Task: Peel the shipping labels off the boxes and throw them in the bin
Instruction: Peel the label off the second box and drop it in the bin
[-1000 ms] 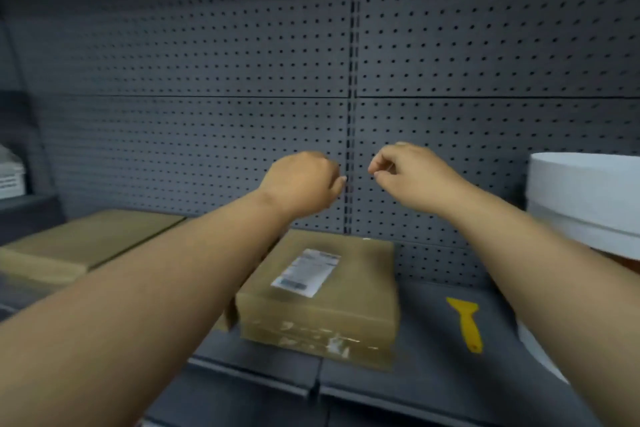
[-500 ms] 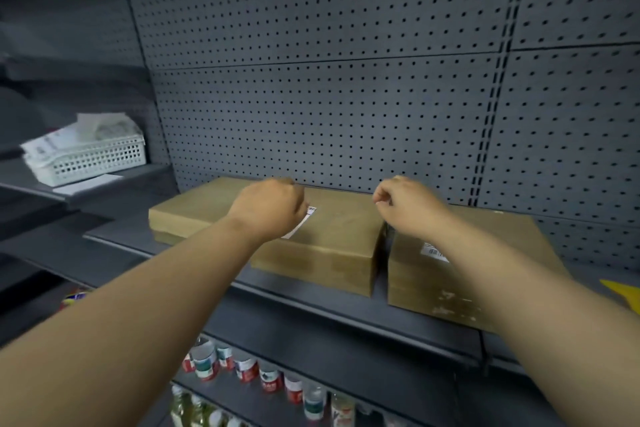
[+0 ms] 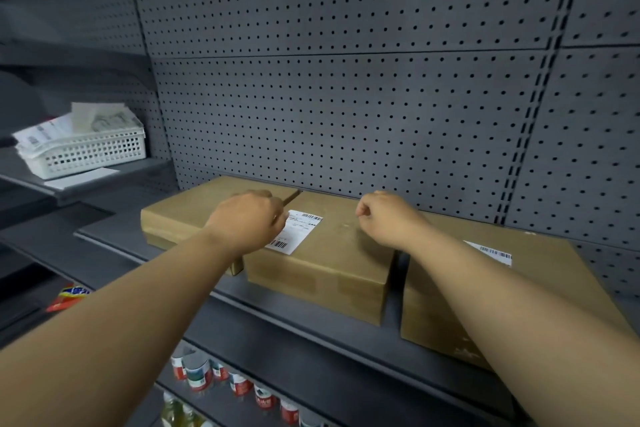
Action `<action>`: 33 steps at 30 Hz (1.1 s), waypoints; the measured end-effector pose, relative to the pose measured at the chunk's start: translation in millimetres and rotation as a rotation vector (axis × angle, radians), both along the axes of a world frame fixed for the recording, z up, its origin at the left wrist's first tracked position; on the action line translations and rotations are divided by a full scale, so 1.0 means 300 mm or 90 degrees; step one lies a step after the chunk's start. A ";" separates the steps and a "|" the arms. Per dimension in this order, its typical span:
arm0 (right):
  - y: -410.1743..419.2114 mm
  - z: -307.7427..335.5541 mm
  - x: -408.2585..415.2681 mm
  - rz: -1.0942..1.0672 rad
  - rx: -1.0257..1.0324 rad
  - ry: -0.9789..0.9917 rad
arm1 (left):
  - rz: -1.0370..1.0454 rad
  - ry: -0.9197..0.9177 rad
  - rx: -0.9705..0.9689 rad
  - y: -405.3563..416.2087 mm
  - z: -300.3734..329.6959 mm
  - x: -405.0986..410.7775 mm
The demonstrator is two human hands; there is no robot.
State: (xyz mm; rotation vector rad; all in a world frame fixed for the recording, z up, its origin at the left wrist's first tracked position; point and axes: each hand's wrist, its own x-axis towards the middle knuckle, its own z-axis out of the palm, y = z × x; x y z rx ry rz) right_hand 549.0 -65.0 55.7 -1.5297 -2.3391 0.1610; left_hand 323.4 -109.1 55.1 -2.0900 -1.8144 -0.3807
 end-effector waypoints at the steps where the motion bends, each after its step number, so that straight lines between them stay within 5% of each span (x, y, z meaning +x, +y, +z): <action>1: 0.013 -0.003 -0.011 0.005 -0.001 -0.003 | 0.004 -0.006 -0.005 0.008 -0.006 -0.008; 12: 0.142 -0.039 -0.214 -0.004 -0.035 0.013 | -0.069 -0.022 -0.088 0.119 -0.059 -0.177; 26: 0.257 -0.132 -0.350 -0.300 -0.080 0.067 | -0.318 0.020 -0.168 0.343 -0.157 -0.327; 33: 0.244 -0.152 -0.371 -0.339 -0.088 0.108 | -0.403 -0.057 -0.177 0.385 -0.195 -0.341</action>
